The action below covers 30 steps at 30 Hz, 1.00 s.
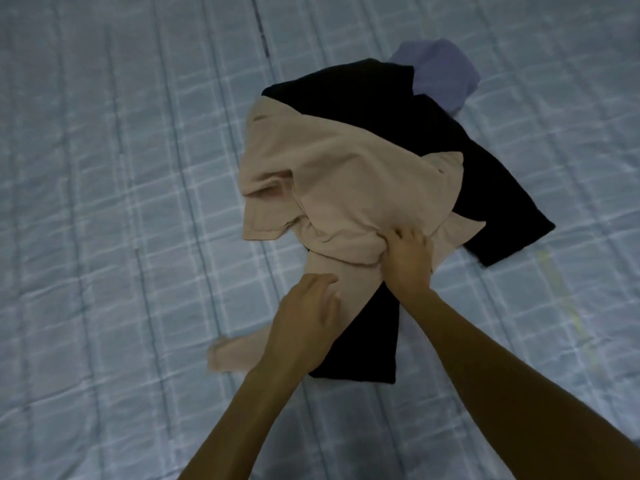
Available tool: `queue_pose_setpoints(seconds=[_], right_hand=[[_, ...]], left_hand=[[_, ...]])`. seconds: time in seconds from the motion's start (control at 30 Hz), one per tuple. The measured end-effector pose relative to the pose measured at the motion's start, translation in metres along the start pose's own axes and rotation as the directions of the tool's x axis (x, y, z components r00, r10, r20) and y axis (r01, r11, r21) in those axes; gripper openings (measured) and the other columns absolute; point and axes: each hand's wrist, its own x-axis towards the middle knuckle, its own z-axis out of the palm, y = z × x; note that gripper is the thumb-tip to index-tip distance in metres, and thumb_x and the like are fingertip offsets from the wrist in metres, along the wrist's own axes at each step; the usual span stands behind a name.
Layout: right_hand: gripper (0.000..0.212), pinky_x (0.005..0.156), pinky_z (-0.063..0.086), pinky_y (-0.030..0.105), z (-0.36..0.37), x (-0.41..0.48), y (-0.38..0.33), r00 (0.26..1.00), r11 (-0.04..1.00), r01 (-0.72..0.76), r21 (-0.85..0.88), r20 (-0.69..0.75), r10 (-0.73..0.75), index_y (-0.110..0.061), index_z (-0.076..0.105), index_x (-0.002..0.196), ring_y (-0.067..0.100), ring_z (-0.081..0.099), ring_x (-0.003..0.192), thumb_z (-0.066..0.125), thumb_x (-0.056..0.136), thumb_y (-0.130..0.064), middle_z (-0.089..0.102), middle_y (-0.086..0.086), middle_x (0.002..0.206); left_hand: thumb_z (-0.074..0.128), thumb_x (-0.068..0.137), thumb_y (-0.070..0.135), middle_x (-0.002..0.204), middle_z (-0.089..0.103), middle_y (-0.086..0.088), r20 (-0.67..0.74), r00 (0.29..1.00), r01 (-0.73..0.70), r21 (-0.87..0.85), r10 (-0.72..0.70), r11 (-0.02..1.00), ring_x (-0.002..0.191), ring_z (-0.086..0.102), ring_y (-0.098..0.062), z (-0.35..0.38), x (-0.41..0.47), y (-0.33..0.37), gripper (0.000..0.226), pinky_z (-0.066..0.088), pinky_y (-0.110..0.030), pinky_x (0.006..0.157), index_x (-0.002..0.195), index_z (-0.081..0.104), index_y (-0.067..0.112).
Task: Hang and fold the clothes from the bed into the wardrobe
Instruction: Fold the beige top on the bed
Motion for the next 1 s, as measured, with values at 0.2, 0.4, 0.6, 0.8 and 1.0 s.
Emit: queue_pose_setpoints(seconds=[0.2, 0.4, 0.6, 0.8, 1.0], right_hand=[[0.031, 0.069, 0.048, 0.041, -0.040, -0.005, -0.024, 0.993, 0.897, 0.104, 0.429, 0.000, -0.115, -0.005, 0.064, 0.085, 0.032, 0.059, 0.074, 0.039, 0.091, -0.022, 0.066, 0.015, 0.080], [0.040, 0.058, 0.037, 0.030, -0.141, -0.032, -0.089, 0.975, 0.710, 0.091, 0.698, 0.083, -0.207, -0.035, 0.044, 0.059, 0.010, 0.049, 0.060, 0.044, 0.099, -0.037, 0.049, -0.010, 0.056], [0.048, 0.056, 0.035, 0.027, -0.252, -0.065, -0.138, 0.959, 0.584, 0.133, 0.801, 0.045, -0.280, -0.016, 0.045, 0.060, 0.005, 0.042, 0.053, 0.043, 0.098, -0.044, 0.046, -0.005, 0.057], [0.049, 0.088, 0.049, 0.022, -0.321, -0.115, -0.157, 0.930, 0.589, 0.201, 0.783, 0.037, -0.367, -0.031, 0.051, 0.127, 0.001, 0.056, 0.104, 0.069, 0.082, -0.040, 0.059, -0.012, 0.116], [0.018, 0.057, 0.043, 0.026, -0.351, -0.172, -0.194, 0.931, 0.691, 0.364, 0.625, -0.217, -0.294, -0.036, 0.060, 0.076, 0.002, 0.054, 0.061, 0.054, 0.093, -0.032, 0.060, -0.013, 0.066]], left_hand=[[0.045, 0.098, 0.024, 0.132, 0.052, 0.002, -0.009, 1.000, 0.000, -0.007, 0.000, 1.000, 0.114, 0.051, -0.013, 0.001, -0.001, 0.011, 0.037, 0.029, -0.013, 0.086, 0.135, 0.046, 0.018], [0.050, 0.091, 0.035, 0.138, 0.047, 0.002, -0.163, 0.986, -0.048, -0.096, 0.032, 0.994, 0.120, 0.048, -0.011, -0.055, -0.001, 0.063, 0.056, 0.044, -0.032, 0.096, 0.142, 0.031, 0.020], [0.047, 0.097, 0.013, 0.085, 0.062, 0.005, -0.297, 0.952, -0.159, -0.260, 0.078, 0.952, 0.066, 0.055, 0.000, -0.130, -0.036, 0.114, 0.024, 0.042, -0.016, 0.055, 0.117, 0.050, 0.027], [0.044, 0.097, 0.020, 0.068, 0.057, 0.010, -0.500, 0.864, -0.202, -0.236, 0.060, 0.950, 0.057, 0.054, 0.000, -0.202, -0.074, 0.145, 0.026, 0.034, -0.012, 0.047, 0.118, 0.056, 0.011], [0.042, 0.094, 0.022, 0.083, 0.065, 0.000, -0.609, 0.784, -0.312, -0.223, 0.117, 0.924, 0.074, 0.060, -0.016, -0.262, -0.126, 0.164, 0.027, 0.040, -0.025, 0.062, 0.114, 0.058, 0.011]])
